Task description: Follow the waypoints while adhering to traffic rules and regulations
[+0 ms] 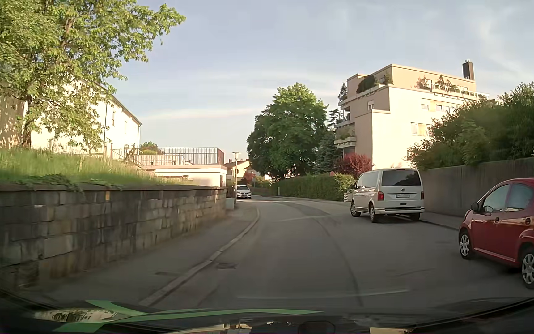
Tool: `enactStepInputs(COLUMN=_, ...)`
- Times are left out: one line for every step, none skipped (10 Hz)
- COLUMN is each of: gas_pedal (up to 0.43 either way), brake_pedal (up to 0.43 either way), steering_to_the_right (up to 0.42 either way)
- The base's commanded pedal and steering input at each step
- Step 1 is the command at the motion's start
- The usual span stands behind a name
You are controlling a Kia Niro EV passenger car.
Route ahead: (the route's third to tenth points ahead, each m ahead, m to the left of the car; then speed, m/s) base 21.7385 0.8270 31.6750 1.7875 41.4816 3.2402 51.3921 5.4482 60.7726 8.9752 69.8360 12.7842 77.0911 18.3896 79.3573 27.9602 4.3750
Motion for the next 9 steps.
enactStepInputs(gas_pedal=0.130, brake_pedal=0.000, steering_to_the_right=0.078)
enactStepInputs(gas_pedal=0.130, brake_pedal=0.000, steering_to_the_right=0.059)
enactStepInputs(gas_pedal=0.130, brake_pedal=0.000, steering_to_the_right=0.047)
enactStepInputs(gas_pedal=0.130, brake_pedal=0.000, steering_to_the_right=0.038)
enactStepInputs(gas_pedal=0.118, brake_pedal=0.000, steering_to_the_right=0.033)
enactStepInputs(gas_pedal=0.118, brake_pedal=0.000, steering_to_the_right=0.024)
enactStepInputs(gas_pedal=0.110, brake_pedal=0.000, steering_to_the_right=0.014)
enactStepInputs(gas_pedal=0.110, brake_pedal=0.000, steering_to_the_right=0.010)
enactStepInputs(gas_pedal=0.098, brake_pedal=0.000, steering_to_the_right=0.008)
